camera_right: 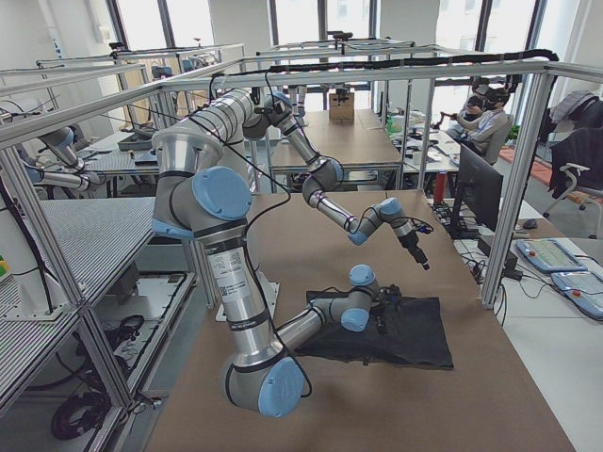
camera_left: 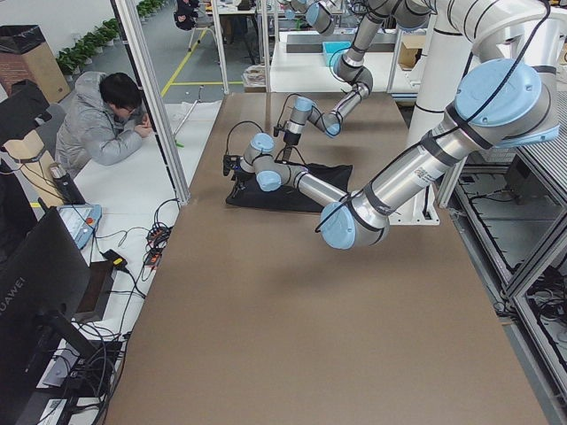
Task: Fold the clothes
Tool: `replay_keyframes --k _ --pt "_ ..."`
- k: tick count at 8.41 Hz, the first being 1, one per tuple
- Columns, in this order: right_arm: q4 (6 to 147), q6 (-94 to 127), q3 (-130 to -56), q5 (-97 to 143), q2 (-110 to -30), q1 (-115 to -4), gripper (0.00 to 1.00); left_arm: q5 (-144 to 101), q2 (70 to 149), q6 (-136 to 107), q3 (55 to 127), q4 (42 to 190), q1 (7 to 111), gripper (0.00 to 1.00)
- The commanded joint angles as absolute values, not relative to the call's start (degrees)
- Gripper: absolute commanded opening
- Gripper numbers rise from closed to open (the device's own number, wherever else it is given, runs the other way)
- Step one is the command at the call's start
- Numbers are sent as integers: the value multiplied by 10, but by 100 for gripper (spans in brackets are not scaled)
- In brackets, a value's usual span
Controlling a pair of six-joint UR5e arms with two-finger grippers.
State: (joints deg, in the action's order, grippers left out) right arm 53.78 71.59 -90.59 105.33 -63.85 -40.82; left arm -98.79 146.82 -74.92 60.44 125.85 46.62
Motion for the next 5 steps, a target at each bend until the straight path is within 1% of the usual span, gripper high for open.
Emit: replay_keyframes --k 1,2,4,5 --pt "534 727 -903 1050 -658 -375 94 -987 1474 -751 605 1256 467 100" --pt "513 725 -903 1049 -677 -372 94 -988 1475 -751 606 1254 467 100" --pt "425 719 -902 1052 -739 -372 94 -987 1481 -757 606 1254 466 100" --pt "409 719 -903 1055 -750 -372 94 -987 1481 -757 606 1254 466 100"
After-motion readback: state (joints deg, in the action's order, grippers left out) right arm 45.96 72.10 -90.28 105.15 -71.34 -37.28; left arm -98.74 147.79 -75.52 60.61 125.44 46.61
